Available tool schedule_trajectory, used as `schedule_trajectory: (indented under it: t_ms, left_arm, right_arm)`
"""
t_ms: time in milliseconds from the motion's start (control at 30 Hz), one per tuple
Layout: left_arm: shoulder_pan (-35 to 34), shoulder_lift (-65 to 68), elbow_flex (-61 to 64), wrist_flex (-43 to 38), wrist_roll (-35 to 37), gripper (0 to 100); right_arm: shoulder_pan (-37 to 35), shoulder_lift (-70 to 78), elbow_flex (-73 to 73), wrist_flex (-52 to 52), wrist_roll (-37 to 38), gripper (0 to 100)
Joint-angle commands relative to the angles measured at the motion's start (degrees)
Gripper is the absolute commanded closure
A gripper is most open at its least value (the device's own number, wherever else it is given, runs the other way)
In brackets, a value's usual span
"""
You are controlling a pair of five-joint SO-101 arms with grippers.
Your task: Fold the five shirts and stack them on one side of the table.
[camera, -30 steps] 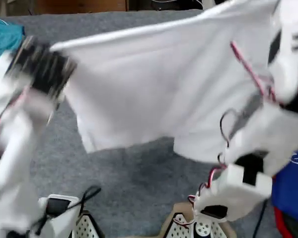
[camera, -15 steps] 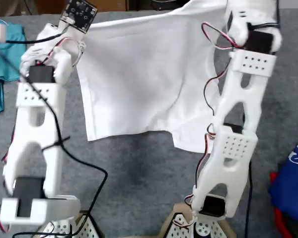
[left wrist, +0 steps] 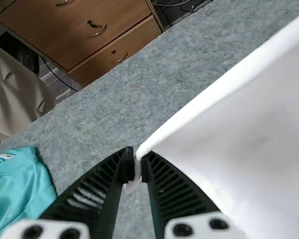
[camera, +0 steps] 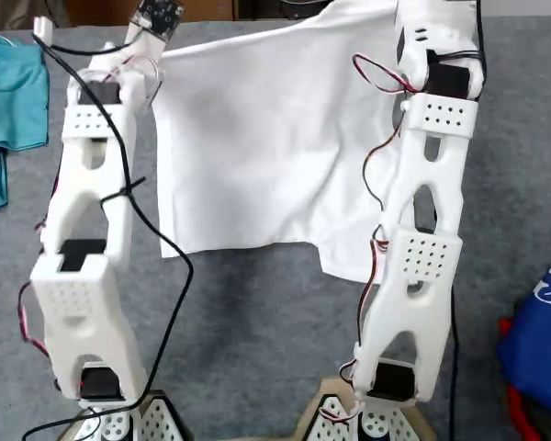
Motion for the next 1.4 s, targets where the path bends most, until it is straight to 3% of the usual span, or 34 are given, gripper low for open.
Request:
schedule_trajectory:
  t_ms: [0,333,500,800,1200,1367]
  left_arm:
    - [-4.3,3.3,-17.8,9.6,0.1,98]
    - [-5.6,11.9,-43.3,24.4,0.0,98]
    - [-4.1,13.0,-46.6,30.7,-0.1,98]
    - [0.1,12.8,-52.3,51.3,3.6,98]
    - [-0.4,12.7,-51.4,54.5,12.6,98]
    - [1.4,7.5,-36.8,54.6,14.9,98]
  right_arm:
    - [0.4,-0.7,-0.9,-4.6,0.0,99.4]
    - [0.5,-0.7,-1.0,-4.2,0.4,99.4]
    - [0.6,-1.5,-4.2,5.3,1.0,99.4]
    - [0.6,-1.6,-19.2,29.5,6.2,99.4]
    - [0.7,-6.3,-20.8,55.6,7.2,99.4]
    - [2.9,-7.7,-20.4,59.4,7.0,99.4]
